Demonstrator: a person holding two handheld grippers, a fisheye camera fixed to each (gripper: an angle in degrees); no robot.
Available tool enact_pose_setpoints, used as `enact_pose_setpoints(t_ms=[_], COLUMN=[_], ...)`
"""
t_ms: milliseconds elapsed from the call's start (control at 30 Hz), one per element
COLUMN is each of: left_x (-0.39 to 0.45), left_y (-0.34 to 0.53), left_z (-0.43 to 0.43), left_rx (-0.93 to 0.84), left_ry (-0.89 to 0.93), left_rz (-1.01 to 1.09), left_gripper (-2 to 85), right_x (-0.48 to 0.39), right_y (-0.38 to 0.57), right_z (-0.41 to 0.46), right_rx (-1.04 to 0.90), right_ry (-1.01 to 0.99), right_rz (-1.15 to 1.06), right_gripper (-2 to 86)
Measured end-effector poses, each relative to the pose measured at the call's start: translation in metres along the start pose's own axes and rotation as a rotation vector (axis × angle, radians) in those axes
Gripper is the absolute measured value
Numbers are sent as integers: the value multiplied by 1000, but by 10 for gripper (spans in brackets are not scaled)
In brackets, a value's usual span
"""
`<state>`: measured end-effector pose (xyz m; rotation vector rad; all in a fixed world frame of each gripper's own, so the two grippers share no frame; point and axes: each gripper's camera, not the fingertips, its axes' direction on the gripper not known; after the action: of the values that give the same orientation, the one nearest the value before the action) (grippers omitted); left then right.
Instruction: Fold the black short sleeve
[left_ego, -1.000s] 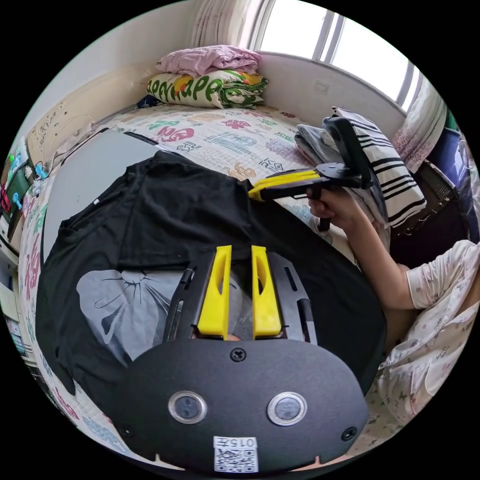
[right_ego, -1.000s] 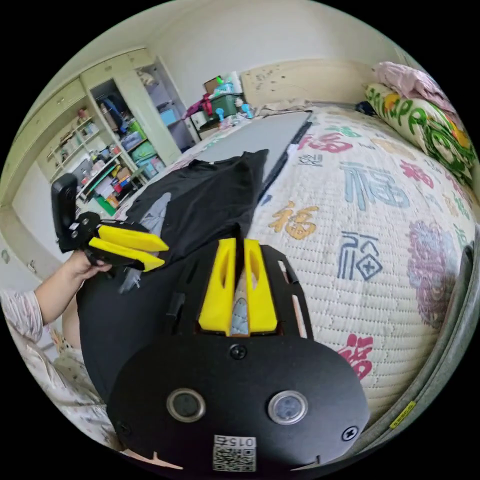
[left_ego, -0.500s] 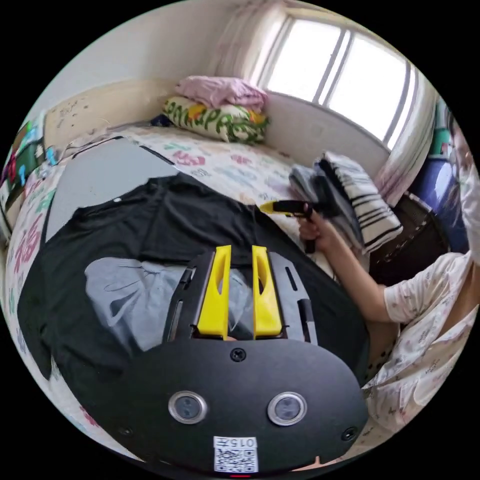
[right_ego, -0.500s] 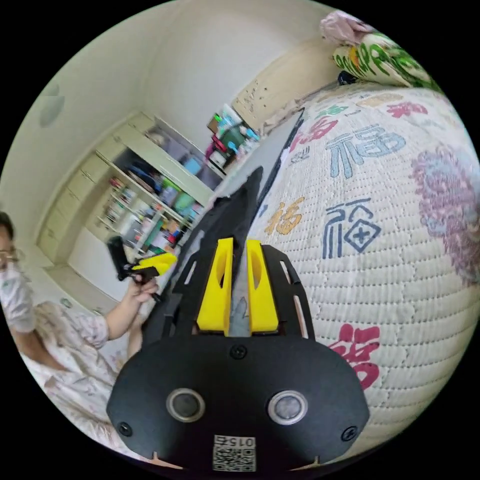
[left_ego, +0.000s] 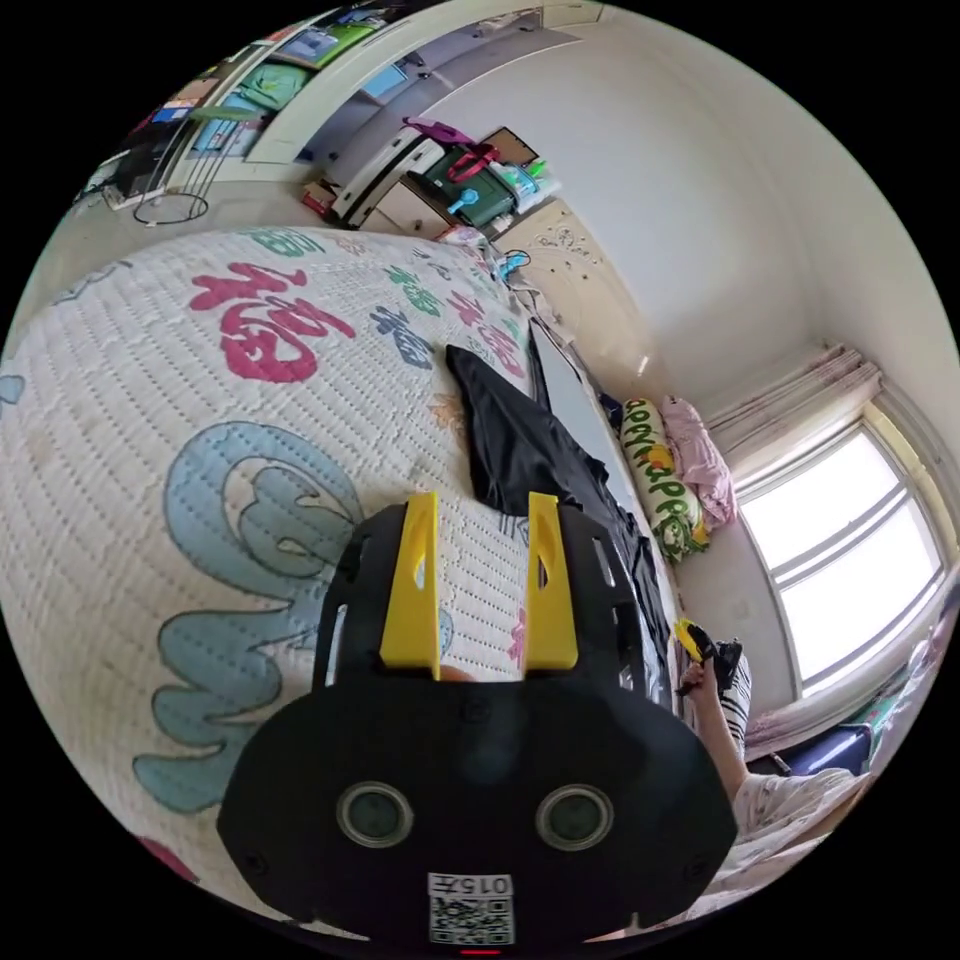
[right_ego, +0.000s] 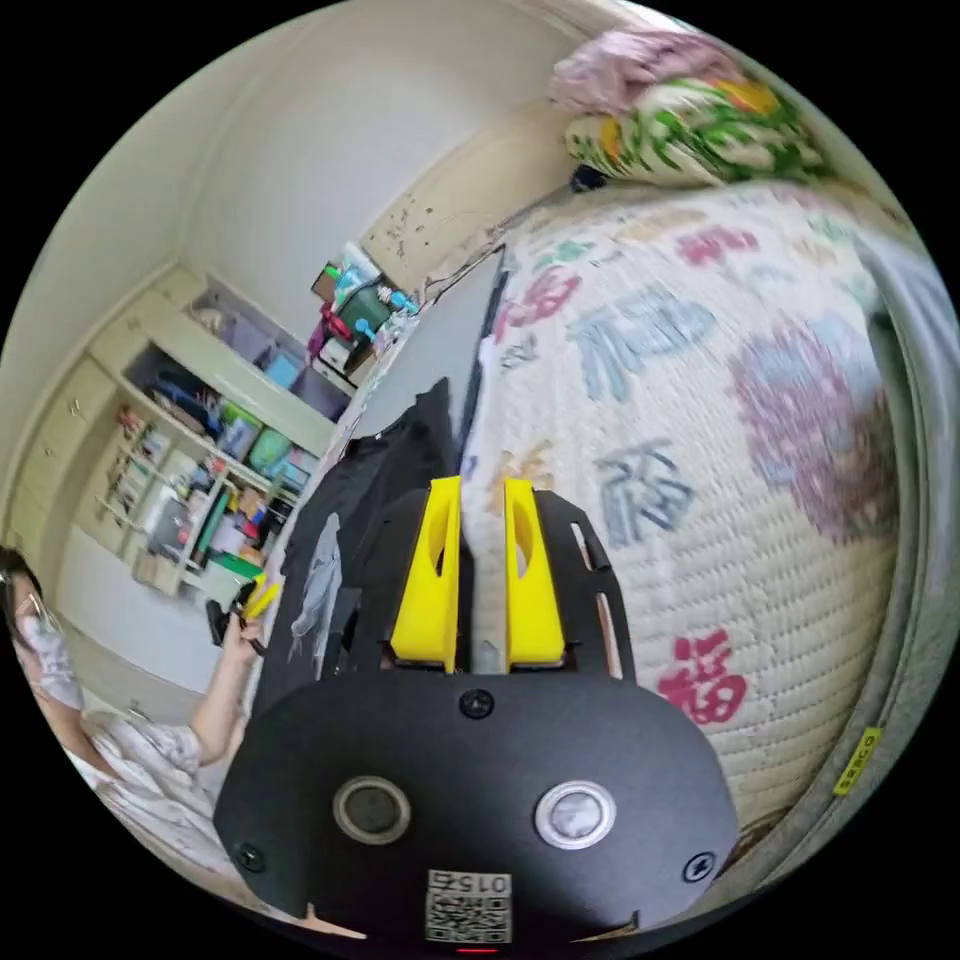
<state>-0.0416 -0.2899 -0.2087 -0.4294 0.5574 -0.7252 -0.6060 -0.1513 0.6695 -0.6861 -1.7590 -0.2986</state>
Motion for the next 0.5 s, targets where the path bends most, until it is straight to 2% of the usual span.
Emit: enact_pose_setpoints(t_ms=[100, 167, 233, 267, 300, 333, 400, 467, 500], left_x=[17, 36, 39, 36, 35, 35, 40, 39, 37], left_y=[-31, -43, -46, -48, -49, -51, -50, -47, -46], left_z=[8, 9, 0, -1, -3, -8, -15, -21, -22], left_rx=[-17, -47, -49, -68, -73, -74, -67, -73, -72], left_ry=[47, 19, 15, 57, 65, 77, 78, 89, 100], left_rz=[25, 61, 34, 13, 1, -10, -8, -15, -24], left_gripper=[121, 98, 54, 17, 14, 6, 1, -1, -1], right_x=[-144, -276, -367, -420, -444, -487, -541, -591, -600], right_y=[-25, -34, -27, -19, -14, -3, 16, 41, 47], right_z=[68, 162, 248, 314, 349, 420, 522, 639, 664], right_rx=[-86, -185, -270, -342, -383, -464, -546, -609, -619], right_ry=[33, -46, -134, -198, -225, -252, -222, -108, -75], right_rz=[-279, -492, -608, -649, -659, -673, -685, -691, -695], right_gripper=[84, 89, 94, 97, 99, 102, 105, 109, 110])
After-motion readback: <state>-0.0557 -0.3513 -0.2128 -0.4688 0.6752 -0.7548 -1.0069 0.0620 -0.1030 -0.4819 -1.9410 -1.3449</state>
